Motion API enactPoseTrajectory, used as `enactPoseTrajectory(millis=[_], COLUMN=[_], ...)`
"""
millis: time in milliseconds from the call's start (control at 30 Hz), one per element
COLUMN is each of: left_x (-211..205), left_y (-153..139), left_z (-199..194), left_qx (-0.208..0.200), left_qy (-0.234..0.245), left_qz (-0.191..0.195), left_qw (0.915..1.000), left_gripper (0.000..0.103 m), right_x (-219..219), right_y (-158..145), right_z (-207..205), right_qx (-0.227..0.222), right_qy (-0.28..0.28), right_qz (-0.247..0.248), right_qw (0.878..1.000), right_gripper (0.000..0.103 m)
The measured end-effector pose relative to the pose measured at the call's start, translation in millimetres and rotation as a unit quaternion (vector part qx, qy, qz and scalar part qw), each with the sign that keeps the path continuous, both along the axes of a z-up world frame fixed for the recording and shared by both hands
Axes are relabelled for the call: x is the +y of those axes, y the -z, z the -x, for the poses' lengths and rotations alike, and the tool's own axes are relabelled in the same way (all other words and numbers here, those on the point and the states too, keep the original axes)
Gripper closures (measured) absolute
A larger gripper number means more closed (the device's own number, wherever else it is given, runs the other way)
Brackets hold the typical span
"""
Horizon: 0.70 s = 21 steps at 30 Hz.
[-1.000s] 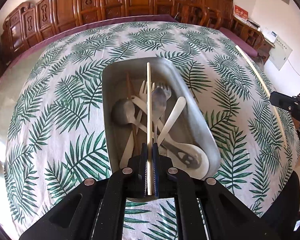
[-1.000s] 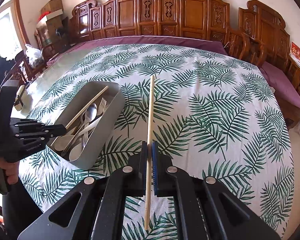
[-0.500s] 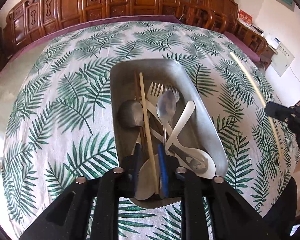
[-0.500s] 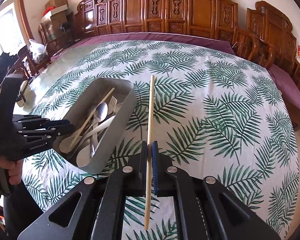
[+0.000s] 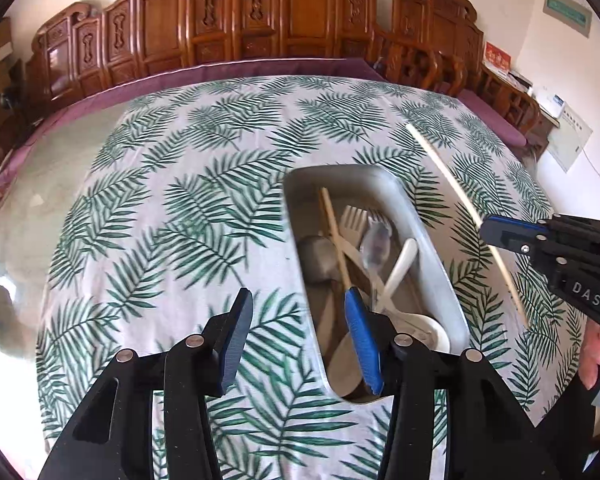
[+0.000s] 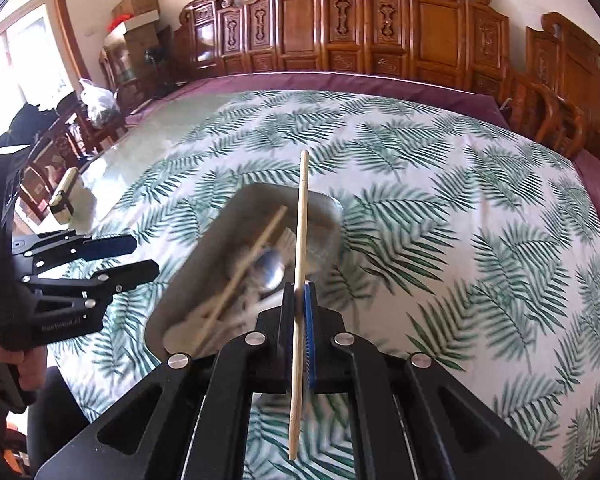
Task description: Organize utensils
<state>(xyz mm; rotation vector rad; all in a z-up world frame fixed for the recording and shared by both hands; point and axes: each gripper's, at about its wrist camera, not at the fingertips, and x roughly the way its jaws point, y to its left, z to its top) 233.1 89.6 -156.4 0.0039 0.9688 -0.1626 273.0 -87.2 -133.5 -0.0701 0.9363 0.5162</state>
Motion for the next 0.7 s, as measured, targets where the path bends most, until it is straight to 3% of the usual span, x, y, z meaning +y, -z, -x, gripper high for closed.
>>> enactPoseTrajectory(millis=[100, 333, 700], left_x=[9.9, 24.3, 29.6], left_y=[-4.2, -7.9, -3.8], left_z=[1.5, 2.1, 2.5], left_qx=[-0.008, -0.019, -0.013], left_qy=[-0.009, -0.024, -0.027], left_qz=[0.002, 0.002, 0.004], left_qw=[0.9999, 0.9995, 0.9996], left_gripper=[0.041, 0.022, 0.021], right_x=[13.6, 31.2, 41.5], right_y=[4.6, 23.8, 51.1], right_z=[-5.2, -22.2, -28.0], right_qx=[0.005, 0.033, 0.044], right_qy=[-0.005, 0.015, 0.037], right_qz=[-0.009, -0.045, -0.023], right_qw=[1.000, 0.998, 0.998], right_gripper=[0.097, 0.097, 0.097])
